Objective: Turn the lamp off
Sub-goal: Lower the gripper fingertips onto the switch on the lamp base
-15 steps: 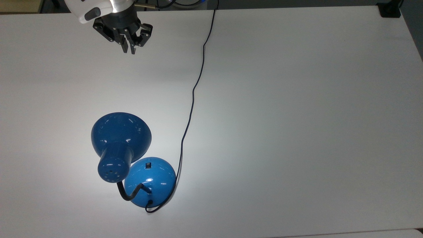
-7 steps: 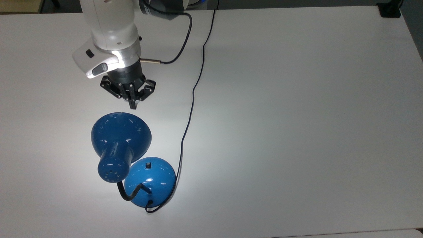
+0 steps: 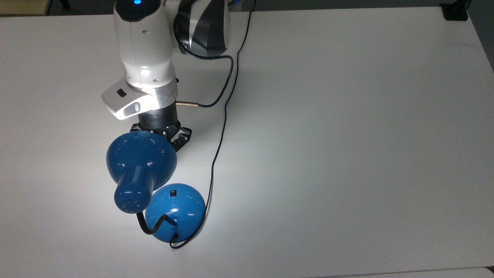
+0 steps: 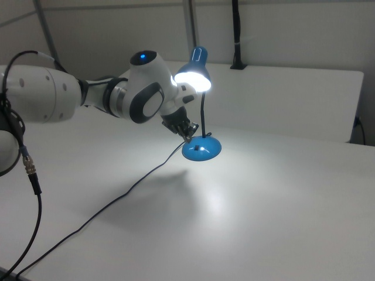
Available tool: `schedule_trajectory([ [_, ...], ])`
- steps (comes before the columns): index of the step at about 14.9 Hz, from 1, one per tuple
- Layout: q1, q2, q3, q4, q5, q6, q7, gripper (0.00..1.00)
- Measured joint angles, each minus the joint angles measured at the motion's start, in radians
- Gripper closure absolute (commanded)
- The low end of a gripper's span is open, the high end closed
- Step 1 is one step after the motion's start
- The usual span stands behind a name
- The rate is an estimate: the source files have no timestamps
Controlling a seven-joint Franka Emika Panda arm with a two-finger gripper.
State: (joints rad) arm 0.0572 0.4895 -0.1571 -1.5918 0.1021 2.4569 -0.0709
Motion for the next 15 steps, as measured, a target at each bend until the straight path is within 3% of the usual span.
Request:
schedule_trajectory([
  [5, -0.003, 0.090, 0.033, -0.005, 0.004, 0.191, 0.021, 0.98],
  [15, -0.026, 0.140, 0.034, 0.012, 0.004, 0.201, 0.016, 0.98],
])
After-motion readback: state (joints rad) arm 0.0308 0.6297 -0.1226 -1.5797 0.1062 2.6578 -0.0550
